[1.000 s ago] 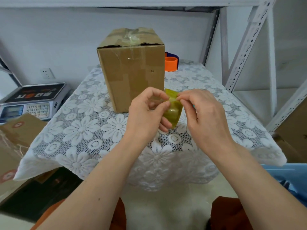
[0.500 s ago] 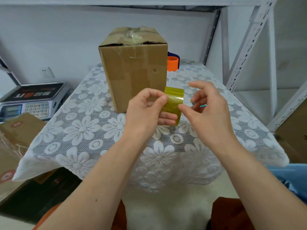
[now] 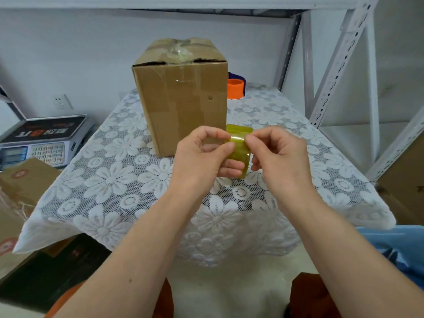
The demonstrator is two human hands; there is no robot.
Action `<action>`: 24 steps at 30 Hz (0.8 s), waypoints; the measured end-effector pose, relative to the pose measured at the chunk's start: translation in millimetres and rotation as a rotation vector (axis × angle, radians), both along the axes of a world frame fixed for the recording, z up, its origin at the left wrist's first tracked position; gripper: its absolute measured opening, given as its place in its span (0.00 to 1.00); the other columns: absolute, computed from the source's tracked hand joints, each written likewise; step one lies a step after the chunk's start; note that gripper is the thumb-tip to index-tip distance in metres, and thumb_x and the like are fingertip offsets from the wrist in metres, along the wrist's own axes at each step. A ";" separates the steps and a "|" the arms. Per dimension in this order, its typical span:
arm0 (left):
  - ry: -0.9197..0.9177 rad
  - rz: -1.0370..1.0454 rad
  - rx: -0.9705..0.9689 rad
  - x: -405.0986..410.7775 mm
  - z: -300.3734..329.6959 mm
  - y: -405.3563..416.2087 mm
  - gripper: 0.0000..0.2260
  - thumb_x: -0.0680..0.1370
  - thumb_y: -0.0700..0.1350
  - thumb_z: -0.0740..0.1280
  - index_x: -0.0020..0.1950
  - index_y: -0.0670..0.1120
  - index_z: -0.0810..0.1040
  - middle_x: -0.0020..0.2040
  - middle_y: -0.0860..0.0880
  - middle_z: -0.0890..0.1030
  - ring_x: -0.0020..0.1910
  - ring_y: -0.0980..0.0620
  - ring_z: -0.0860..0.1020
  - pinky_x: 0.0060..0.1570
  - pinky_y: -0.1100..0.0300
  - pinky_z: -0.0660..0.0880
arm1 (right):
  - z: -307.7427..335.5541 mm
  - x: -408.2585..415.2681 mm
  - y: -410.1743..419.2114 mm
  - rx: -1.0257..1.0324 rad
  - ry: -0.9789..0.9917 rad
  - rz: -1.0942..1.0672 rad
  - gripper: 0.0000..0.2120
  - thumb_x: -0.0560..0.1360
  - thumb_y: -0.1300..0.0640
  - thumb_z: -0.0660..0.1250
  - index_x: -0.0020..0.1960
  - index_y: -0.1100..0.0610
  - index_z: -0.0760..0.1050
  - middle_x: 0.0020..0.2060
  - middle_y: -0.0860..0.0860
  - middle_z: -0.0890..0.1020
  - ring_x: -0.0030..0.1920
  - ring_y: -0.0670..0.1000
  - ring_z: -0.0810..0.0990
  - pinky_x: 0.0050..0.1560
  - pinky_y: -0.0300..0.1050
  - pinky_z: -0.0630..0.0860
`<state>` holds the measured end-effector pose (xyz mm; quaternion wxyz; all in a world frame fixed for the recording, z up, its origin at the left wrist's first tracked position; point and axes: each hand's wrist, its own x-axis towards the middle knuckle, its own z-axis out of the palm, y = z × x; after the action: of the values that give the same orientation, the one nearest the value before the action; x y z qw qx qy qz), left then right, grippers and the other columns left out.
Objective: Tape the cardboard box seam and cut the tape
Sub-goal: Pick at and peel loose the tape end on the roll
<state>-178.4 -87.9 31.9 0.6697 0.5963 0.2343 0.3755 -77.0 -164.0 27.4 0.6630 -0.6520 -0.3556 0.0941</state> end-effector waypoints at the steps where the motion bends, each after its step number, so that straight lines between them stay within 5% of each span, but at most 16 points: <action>1: -0.001 0.000 -0.002 -0.1 -0.3 0.4 0.05 0.75 0.32 0.68 0.49 0.40 0.76 0.28 0.46 0.81 0.25 0.50 0.81 0.28 0.59 0.81 | 0.1 -0.2 0.2 -0.004 0.013 0.002 0.05 0.74 0.61 0.68 0.39 0.56 0.78 0.30 0.50 0.76 0.31 0.47 0.73 0.31 0.40 0.75; 9: -0.014 -0.036 -0.041 -1.7 0.6 0.7 0.17 0.75 0.33 0.68 0.60 0.48 0.74 0.34 0.43 0.85 0.29 0.49 0.82 0.31 0.59 0.81 | 2.1 0.5 -1.7 -0.036 0.025 0.009 0.09 0.77 0.58 0.64 0.40 0.59 0.77 0.27 0.48 0.75 0.30 0.45 0.74 0.35 0.44 0.76; 16: -0.001 0.002 -0.056 -0.4 0.6 2.1 0.01 0.76 0.37 0.68 0.46 0.41 0.78 0.30 0.46 0.83 0.27 0.49 0.82 0.29 0.59 0.81 | 3.4 -1.6 -2.9 -0.027 0.058 0.033 0.08 0.77 0.58 0.65 0.41 0.60 0.77 0.29 0.49 0.76 0.30 0.44 0.75 0.33 0.39 0.76; 24: -0.028 0.039 -0.136 5.8 3.5 -1.6 0.03 0.77 0.40 0.68 0.43 0.41 0.78 0.30 0.46 0.83 0.27 0.49 0.82 0.26 0.61 0.79 | 1.5 -5.1 -0.4 0.086 0.184 -0.052 0.05 0.71 0.60 0.72 0.36 0.56 0.80 0.27 0.47 0.78 0.28 0.43 0.74 0.31 0.36 0.74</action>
<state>-172.6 -89.6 35.5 0.7045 0.5394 0.2615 0.3799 -82.1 -164.4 28.9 0.7225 -0.6206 -0.2797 0.1211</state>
